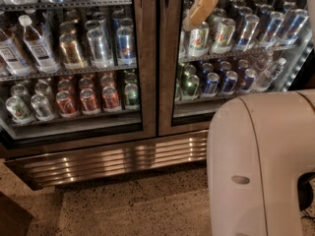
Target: Open right fridge door
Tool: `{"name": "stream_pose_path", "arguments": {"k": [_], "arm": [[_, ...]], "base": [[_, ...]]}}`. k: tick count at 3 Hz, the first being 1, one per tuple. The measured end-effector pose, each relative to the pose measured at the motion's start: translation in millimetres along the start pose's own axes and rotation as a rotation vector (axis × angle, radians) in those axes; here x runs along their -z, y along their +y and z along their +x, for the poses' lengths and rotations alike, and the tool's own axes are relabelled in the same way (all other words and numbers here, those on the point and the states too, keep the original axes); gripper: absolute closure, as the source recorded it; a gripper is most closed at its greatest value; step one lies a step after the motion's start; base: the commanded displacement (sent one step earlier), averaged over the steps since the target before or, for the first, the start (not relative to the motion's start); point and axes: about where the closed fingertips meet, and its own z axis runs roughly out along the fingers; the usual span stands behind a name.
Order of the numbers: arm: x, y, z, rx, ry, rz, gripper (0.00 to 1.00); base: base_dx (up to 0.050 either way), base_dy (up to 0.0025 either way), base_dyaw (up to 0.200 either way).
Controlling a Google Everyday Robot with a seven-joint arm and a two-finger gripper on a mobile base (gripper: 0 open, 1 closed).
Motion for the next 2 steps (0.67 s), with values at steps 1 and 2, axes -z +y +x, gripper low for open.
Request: {"name": "stream_pose_path", "arguments": {"k": [1, 2], "arm": [[-15.1, 2.4, 12.3, -0.056, -0.026, -0.051, 0.0], [-16.7, 3.0, 9.2, -0.061, -0.038, -0.066, 0.0]], "base": [[0.0, 0.0, 0.0], [0.0, 0.0, 0.0]]}}
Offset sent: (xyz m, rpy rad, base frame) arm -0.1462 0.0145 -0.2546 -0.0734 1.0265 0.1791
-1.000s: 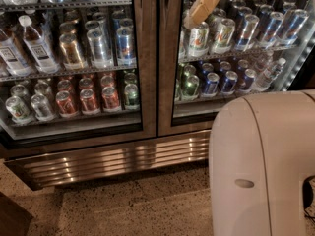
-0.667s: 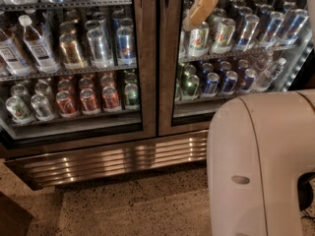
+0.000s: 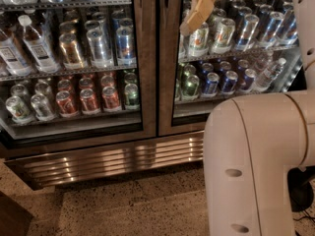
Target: Open right fridge door
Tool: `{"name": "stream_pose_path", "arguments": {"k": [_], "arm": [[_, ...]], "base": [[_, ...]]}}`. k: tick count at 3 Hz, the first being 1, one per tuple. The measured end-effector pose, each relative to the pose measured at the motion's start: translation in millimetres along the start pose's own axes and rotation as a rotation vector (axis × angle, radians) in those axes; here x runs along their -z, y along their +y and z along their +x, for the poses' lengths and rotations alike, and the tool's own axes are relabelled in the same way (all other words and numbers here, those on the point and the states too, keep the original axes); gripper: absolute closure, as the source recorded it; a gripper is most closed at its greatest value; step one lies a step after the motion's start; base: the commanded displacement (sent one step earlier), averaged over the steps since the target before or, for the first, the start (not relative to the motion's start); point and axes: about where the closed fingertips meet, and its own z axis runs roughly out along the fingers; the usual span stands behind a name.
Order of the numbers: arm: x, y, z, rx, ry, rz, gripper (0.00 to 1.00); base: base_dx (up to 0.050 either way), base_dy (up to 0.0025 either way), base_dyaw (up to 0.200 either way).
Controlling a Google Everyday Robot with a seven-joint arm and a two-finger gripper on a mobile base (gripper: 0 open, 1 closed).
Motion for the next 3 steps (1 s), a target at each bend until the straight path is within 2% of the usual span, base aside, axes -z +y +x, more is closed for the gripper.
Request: {"name": "stream_pose_path", "arguments": {"k": [3], "arm": [[0.0, 0.0, 0.1, 0.0, 0.0, 0.0, 0.0]], "base": [[0.0, 0.0, 0.0]]}}
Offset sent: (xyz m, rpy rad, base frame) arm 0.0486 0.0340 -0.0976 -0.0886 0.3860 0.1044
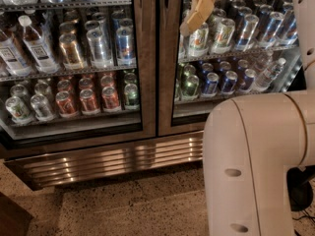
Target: Open right fridge door
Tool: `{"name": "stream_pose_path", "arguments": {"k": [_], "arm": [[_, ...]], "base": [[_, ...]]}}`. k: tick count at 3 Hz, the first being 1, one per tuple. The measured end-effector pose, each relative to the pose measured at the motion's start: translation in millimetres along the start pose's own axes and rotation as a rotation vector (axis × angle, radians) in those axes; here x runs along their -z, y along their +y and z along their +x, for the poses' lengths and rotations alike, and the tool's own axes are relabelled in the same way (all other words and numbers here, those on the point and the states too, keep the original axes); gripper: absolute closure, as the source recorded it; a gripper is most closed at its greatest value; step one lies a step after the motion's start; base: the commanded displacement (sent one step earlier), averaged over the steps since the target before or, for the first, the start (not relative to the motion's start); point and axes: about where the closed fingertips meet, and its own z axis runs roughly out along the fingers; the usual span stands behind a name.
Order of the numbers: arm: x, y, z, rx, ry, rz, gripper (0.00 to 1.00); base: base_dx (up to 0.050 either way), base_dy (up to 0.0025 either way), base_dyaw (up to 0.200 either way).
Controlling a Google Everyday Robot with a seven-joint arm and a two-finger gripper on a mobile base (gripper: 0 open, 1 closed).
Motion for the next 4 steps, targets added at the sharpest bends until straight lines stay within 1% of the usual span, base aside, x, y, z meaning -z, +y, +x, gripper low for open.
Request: {"name": "stream_pose_path", "arguments": {"k": [4], "arm": [[0.0, 0.0, 0.1, 0.0, 0.0, 0.0, 0.0]], "base": [[0.0, 0.0, 0.0]]}}
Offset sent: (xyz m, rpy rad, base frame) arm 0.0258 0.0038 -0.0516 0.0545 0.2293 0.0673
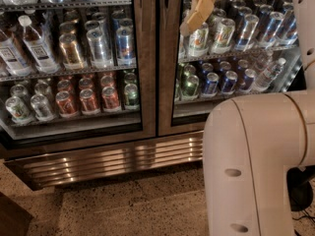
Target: Open right fridge door
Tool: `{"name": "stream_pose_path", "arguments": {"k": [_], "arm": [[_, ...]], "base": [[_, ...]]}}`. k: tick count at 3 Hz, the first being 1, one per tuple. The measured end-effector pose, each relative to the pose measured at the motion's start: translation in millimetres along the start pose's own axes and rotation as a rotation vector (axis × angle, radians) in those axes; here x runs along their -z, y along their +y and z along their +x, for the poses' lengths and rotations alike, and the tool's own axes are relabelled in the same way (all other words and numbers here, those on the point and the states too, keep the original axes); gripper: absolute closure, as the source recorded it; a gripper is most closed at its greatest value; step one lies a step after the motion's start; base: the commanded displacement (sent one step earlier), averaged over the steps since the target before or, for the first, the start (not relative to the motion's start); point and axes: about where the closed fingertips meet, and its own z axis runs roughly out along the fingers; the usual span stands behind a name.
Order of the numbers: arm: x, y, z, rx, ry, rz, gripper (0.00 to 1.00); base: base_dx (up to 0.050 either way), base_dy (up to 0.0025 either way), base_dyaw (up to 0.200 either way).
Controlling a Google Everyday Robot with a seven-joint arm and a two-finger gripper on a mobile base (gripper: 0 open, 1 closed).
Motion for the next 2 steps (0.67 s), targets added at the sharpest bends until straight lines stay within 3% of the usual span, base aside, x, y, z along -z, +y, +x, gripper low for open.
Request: {"name": "stream_pose_path", "arguments": {"k": [2], "arm": [[0.1, -0.1, 0.1, 0.0, 0.0, 0.0, 0.42]], "base": [[0.0, 0.0, 0.0]]}}
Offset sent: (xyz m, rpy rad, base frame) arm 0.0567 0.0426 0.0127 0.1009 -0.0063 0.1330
